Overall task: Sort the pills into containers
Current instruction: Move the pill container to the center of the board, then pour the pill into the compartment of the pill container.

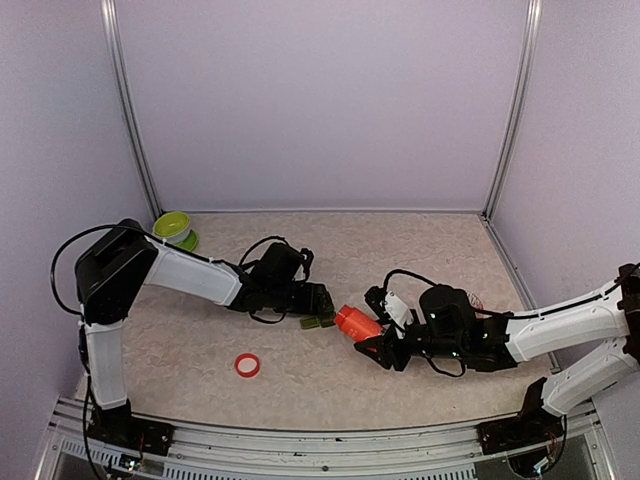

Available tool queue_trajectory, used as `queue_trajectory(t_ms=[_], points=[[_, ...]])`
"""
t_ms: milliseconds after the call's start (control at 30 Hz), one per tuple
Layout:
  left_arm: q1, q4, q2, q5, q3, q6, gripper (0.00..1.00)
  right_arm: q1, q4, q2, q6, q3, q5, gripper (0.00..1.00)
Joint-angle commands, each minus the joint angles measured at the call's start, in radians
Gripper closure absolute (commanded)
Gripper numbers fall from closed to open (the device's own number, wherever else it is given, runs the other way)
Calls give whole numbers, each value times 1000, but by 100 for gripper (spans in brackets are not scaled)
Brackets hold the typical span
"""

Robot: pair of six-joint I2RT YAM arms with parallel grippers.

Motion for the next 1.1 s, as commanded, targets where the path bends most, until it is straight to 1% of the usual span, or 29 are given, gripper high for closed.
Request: queue_trajectory(t_ms=[0,67,233,467,567,767,1067], points=[[-5,34,-71,-21,-18,-8,24,-8,8,11,5,34,-1,71],[-2,32,-88,-20,-20,-3,20,-8,-3,22,5,43,-3,71],[7,20,-138,-26,-42,2,15,-15,-34,64,18,77,5,71],[15,52,-222,-31,-146,-6,13,-27,-64,126,35,121,3,71],[17,84,-258,-21,-207,-4,11,-35,-77,154,35,145,0,71],[25,181,-293,34,-297,1,1,-54,-86,203,40,170,-6,71],[26,290,-280,116,-339,53,1,-77,-142,243,30,229,-21,71]])
